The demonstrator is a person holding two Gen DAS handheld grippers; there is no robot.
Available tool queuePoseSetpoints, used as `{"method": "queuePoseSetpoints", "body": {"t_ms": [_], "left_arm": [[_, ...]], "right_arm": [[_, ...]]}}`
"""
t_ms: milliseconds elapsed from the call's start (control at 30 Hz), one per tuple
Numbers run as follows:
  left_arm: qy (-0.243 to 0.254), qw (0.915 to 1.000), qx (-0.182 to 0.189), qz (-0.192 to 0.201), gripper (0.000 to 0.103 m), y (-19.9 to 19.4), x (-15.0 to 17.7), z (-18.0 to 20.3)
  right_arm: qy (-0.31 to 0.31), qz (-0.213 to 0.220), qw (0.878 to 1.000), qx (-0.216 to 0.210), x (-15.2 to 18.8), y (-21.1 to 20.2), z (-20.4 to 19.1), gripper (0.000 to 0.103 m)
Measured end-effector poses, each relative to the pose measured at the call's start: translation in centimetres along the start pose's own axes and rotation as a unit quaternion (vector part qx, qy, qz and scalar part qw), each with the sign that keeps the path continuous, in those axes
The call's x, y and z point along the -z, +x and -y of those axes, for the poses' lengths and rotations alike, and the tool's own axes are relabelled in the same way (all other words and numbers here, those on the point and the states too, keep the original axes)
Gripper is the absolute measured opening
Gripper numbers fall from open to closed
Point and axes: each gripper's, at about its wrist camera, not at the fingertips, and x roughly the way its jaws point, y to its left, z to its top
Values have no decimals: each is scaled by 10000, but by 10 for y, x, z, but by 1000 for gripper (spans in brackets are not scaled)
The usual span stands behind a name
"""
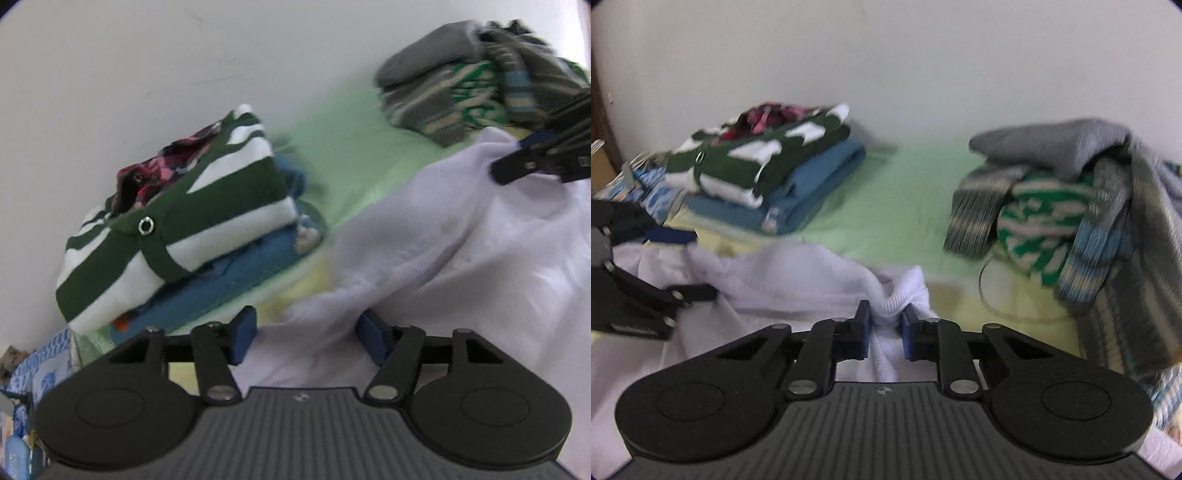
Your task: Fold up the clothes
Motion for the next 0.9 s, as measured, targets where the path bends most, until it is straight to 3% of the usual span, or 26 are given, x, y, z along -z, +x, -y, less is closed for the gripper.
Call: {"method": "queuePoseSetpoints", "body": {"t_ms": [100, 267, 333, 433, 567, 600, 733, 833, 900], "left_arm": [[-206, 9995, -254, -13, 71, 14, -7, 2], [23, 9990, -411, 150, 77, 16, -8, 8], [138, 9993, -321, 165, 78, 10, -4, 4], [301, 9982, -377, 343, 78, -11, 8, -6], [203, 9969, -407, 635, 78, -50, 31, -23], [70, 9974, -311, 646, 78, -60, 39, -28], [-439, 9984, 119, 341, 78, -74, 75, -46], [-584, 9982, 107, 66, 77, -68, 94, -55], [-689, 9976, 45, -23, 77, -59, 97, -64]], "right_arm": [[-59, -14, 9996, 279, -3, 13, -6, 15], [-299, 93, 9965, 775, 2, 32, -17, 17], [-307, 122, 9965, 768, 4, 30, -16, 22], [231, 222, 9975, 636, 5, 12, 3, 46], [1005, 418, 9935, 327, 15, -31, 28, 47], [895, 392, 9947, 329, 19, -39, 25, 47], [575, 23, 9979, 301, 37, -58, 20, 48], [1196, -59, 9916, 497, 48, -64, 50, 46], [1621, 30, 9830, 866, 54, -70, 74, 46]]}}
